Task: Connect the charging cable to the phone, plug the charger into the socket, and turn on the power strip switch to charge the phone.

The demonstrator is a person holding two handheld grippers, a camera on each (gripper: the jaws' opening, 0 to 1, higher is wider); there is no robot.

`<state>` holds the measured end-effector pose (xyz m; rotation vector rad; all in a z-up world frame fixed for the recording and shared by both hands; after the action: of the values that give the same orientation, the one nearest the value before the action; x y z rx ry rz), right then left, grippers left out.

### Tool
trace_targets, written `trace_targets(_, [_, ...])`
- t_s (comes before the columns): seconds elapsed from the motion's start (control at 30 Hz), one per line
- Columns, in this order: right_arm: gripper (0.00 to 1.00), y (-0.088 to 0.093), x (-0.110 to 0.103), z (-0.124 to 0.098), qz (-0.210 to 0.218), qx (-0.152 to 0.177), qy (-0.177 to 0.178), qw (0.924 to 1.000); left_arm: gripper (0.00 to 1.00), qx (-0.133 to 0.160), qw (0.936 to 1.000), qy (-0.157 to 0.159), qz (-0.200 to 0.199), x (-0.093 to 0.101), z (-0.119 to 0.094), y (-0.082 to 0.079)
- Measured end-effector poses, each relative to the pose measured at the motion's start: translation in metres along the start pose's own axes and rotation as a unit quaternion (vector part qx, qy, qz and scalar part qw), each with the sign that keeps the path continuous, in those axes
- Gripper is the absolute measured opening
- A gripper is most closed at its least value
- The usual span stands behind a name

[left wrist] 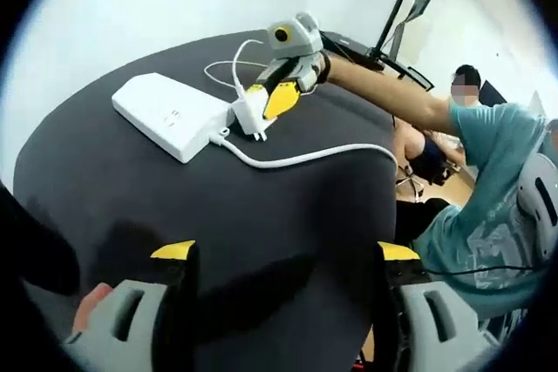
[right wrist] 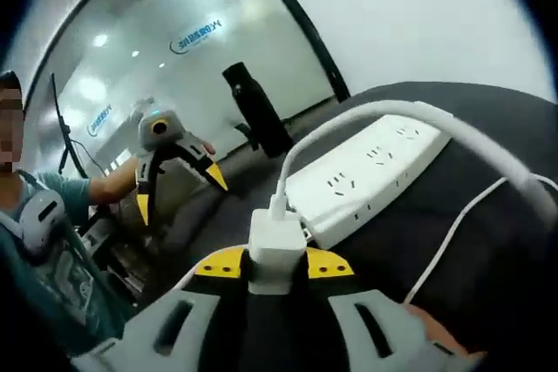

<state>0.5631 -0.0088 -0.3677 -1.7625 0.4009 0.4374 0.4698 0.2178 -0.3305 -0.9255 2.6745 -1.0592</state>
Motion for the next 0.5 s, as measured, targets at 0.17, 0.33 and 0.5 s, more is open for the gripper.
trace_targets(0.17, [0.19, -0.001, -0.010, -0.005, -0.029, 0.055, 0.023, 0.9978, 0.76, 0.008, 1.0000, 0.004, 0.001, 0.003, 0.001, 0.000])
trace_targets(0.33, [0.19, -0.018, -0.013, -0.019, -0.016, 0.142, 0.023, 0.9894, 0.75, 0.012, 0.9999, 0.003, 0.007, 0.004, -0.003, 0.000])
trace_targets(0.5, [0.19, -0.044, -0.013, -0.028, -0.053, 0.196, 0.036, 0.9786, 0.73, 0.019, 0.9998, 0.005, 0.004, 0.003, -0.007, -0.002])
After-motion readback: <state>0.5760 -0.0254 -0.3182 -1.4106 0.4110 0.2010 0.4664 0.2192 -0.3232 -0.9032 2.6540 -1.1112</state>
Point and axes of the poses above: the point that each gripper's makers call its tool centre point, and the gripper's own axes: z roughly forward along the fingers, x roughly to its right, y roughly out of its underside, the point moved 7 cm from there along -z, roughly backward along the fingers, and after that the axes turned 10 degrees about -y, right-handed, at the moved point
